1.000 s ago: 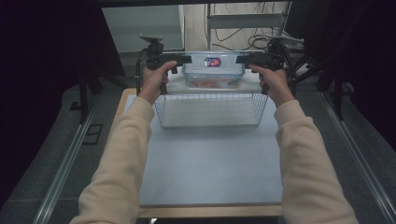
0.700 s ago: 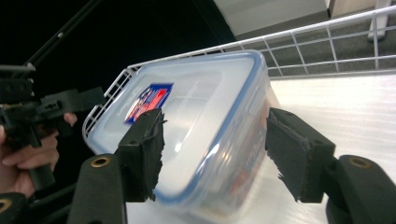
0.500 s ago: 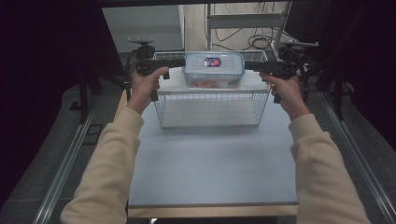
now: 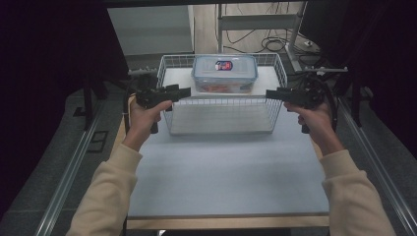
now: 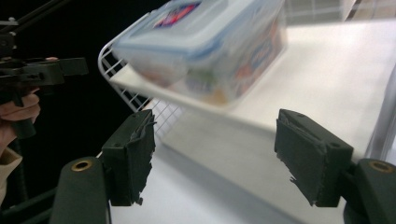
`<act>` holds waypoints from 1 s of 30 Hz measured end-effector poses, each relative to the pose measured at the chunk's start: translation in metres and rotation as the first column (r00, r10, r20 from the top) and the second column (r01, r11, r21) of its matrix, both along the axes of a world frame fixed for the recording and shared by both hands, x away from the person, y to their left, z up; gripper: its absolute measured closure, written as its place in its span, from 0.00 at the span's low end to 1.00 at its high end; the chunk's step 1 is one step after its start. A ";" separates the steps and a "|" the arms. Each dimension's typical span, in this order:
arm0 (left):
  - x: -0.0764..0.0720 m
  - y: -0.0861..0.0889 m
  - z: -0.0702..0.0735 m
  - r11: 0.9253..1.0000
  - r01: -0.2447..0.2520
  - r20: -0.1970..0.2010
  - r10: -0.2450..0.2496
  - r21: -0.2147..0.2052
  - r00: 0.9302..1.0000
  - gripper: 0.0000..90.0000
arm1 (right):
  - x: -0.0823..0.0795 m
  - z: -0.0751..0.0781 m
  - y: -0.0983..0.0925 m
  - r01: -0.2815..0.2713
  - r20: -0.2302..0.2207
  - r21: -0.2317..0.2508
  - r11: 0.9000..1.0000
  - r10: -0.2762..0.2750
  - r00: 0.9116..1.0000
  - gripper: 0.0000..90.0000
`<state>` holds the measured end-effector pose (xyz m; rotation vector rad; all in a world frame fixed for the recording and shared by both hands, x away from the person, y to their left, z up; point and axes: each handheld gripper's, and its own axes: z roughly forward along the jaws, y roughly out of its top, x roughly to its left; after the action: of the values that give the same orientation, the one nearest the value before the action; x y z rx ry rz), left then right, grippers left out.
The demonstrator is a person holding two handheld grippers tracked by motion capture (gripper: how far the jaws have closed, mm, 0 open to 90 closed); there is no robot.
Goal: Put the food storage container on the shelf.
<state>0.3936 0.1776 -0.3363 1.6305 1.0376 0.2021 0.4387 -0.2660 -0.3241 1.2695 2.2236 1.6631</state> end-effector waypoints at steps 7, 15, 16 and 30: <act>-0.039 0.002 -0.038 0.998 0.036 -0.014 -0.036 0.044 0.999 0.39 | -0.031 -0.030 -0.003 -0.052 0.000 -0.045 0.998 0.052 0.999 0.30; -0.083 -0.006 -0.093 0.991 0.110 -0.056 -0.106 0.073 0.993 0.38 | -0.083 -0.088 -0.007 -0.116 0.002 -0.082 0.990 0.117 0.993 0.27; -0.087 -0.006 -0.099 0.990 0.117 -0.062 -0.113 0.074 0.992 0.38 | -0.089 -0.095 -0.008 -0.123 -0.004 -0.094 0.988 0.123 0.992 0.27; -0.100 -0.018 -0.130 0.984 0.122 -0.103 -0.109 0.127 0.989 0.29 | -0.117 -0.130 -0.014 -0.119 0.031 -0.143 0.983 0.124 0.992 0.20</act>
<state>0.2938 0.1596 -0.4667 1.8306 1.0160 0.1181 0.3222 -0.2797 -0.4545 1.0786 2.3908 1.5219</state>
